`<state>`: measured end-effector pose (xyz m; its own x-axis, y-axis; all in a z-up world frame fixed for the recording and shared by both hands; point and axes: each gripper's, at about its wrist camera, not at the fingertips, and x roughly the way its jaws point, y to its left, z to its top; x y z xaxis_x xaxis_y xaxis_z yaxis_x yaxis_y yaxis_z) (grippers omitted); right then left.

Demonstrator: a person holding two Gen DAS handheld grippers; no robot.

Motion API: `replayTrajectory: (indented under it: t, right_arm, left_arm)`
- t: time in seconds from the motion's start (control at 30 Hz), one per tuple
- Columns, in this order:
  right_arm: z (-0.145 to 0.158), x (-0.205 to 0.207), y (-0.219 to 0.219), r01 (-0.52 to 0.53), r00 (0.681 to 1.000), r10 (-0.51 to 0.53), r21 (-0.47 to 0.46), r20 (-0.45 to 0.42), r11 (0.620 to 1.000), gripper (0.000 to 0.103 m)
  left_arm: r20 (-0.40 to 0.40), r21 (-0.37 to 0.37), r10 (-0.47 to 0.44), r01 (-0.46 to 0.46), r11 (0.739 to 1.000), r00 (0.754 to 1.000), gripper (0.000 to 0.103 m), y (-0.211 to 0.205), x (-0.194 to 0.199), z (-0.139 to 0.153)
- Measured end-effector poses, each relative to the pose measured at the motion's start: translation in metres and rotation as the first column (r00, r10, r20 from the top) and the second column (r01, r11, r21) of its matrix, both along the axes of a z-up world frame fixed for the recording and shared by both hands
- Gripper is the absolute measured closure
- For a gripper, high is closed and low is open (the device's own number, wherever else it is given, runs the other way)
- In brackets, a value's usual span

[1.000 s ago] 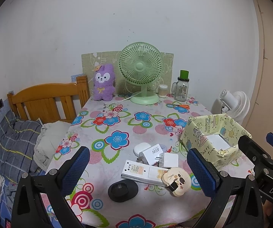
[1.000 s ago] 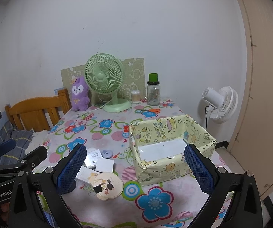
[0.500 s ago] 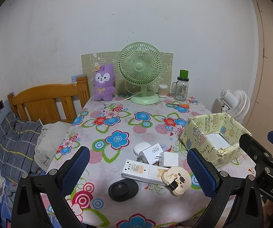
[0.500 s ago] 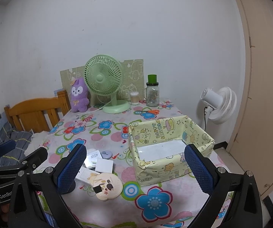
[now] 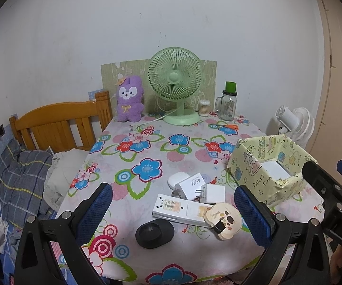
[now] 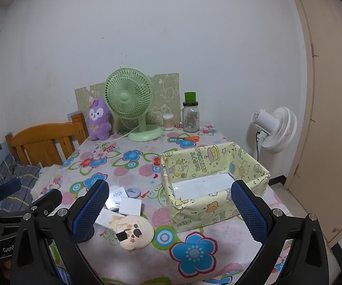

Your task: Organize rigid objects

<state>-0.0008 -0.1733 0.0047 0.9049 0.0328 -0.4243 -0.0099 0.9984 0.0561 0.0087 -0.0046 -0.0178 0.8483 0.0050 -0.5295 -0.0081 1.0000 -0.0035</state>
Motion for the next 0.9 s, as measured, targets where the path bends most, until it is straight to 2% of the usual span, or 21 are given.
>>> replayTrajectory:
  t: [0.33, 0.9]
  right_arm:
    - [-0.007, 0.006, 0.007, -0.019, 1.000, 0.019, -0.013, -0.009, 1.000, 0.000]
    - [-0.031, 0.027, 0.020, -0.047, 0.995, 0.044, -0.025, -0.085, 0.999, 0.000]
  left_arm:
    - [-0.030, 0.045, -0.045, 0.047, 0.998, 0.999, 0.000, -0.011, 0.006, -0.013]
    - [-0.122, 0.027, -0.053, 0.057, 0.998, 0.991, 0.000, -0.006, 0.029, -0.040]
